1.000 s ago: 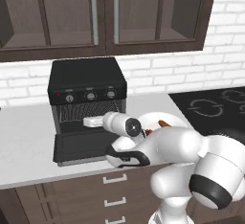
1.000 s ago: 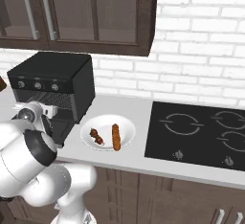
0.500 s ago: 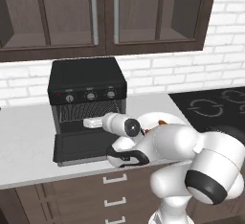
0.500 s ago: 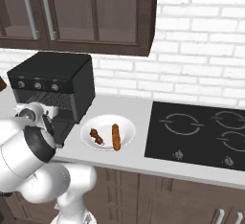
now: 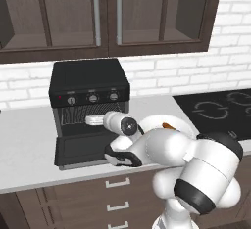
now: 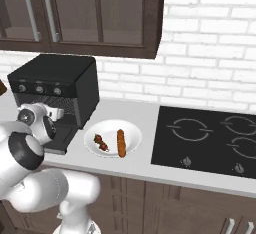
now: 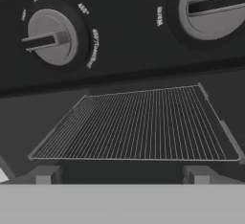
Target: Pick up the kebab skewer and baguette bread, and place them inside the toaster oven. Close the toaster oven door and start by setting the timer.
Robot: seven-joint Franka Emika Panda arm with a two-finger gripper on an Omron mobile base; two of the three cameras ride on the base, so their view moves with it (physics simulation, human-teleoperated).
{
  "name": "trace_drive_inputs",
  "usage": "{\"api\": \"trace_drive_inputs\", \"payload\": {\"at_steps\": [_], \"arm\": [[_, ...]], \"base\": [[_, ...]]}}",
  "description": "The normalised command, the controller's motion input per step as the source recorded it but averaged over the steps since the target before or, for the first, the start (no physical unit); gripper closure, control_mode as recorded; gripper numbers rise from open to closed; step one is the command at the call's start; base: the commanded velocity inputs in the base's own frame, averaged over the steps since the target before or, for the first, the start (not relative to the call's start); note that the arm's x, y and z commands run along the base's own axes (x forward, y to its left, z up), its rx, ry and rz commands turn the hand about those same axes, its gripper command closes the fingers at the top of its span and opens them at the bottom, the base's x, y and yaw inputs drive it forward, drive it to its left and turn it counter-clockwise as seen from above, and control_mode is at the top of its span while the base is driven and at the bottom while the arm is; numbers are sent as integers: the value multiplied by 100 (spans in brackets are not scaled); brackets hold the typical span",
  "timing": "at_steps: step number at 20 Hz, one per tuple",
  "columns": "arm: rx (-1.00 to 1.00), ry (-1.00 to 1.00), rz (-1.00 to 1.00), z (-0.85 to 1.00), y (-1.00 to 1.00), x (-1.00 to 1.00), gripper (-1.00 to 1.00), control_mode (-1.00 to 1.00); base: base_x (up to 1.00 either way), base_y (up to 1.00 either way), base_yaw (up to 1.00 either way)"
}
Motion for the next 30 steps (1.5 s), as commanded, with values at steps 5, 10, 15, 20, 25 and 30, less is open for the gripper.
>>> {"api": "trace_drive_inputs", "payload": {"at_steps": [5, 10, 15, 20, 25, 30], "arm": [[0, 0, -7, 0, 0, 0, -100, -100], [0, 0, 0, 0, 0, 0, -100, -100], [0, 1, 0, 0, -1, 7, -100, -100], [0, 0, 0, 0, -6, 38, -100, -100], [-5, 0, 1, -17, -9, 35, -100, -100], [-12, 1, 2, -17, -3, 15, -100, -100]], "base": [[0, 0, 0], [0, 0, 0], [0, 0, 0], [0, 0, 0], [0, 0, 0], [0, 0, 0]]}}
